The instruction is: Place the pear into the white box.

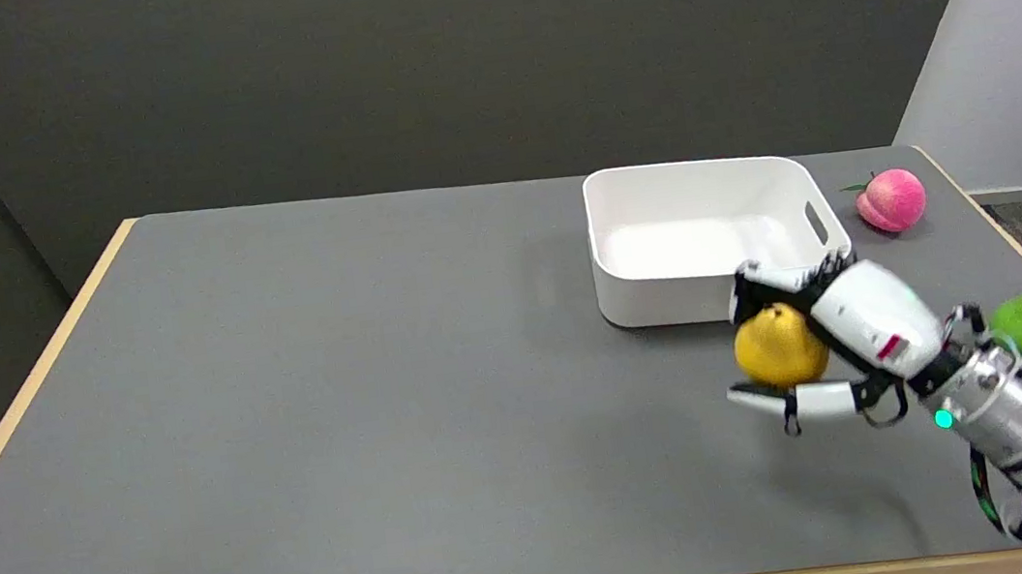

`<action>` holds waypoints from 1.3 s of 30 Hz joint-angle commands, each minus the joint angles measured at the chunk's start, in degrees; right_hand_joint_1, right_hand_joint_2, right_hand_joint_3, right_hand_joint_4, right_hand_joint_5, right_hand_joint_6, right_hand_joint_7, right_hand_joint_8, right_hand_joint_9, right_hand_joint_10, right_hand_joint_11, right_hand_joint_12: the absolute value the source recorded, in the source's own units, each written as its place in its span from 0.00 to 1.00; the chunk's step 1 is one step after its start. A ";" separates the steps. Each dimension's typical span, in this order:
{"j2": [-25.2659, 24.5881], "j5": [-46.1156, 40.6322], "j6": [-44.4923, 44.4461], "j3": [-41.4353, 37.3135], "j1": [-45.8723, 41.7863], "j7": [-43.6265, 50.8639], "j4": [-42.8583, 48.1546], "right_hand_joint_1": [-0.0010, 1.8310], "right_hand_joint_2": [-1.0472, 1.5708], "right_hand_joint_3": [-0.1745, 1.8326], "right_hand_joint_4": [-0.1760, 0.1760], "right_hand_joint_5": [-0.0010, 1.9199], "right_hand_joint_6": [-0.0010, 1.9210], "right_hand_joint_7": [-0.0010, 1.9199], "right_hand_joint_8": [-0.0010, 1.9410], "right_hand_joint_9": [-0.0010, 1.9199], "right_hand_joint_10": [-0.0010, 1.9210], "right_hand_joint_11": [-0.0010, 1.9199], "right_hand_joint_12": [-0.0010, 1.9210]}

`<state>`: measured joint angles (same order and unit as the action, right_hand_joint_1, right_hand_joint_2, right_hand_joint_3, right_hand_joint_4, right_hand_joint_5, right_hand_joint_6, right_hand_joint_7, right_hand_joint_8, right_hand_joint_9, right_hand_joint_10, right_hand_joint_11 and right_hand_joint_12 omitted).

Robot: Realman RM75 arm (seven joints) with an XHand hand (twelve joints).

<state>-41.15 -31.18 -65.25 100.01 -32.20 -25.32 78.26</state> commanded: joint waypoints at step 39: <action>-5.66 8.23 32.48 17.54 59.58 -17.06 -32.81 0.75 0.73 0.43 0.00 0.35 0.77 0.47 0.68 0.44 0.83 0.51 1.00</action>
<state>-43.06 -24.33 -38.54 106.67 17.26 -35.88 57.10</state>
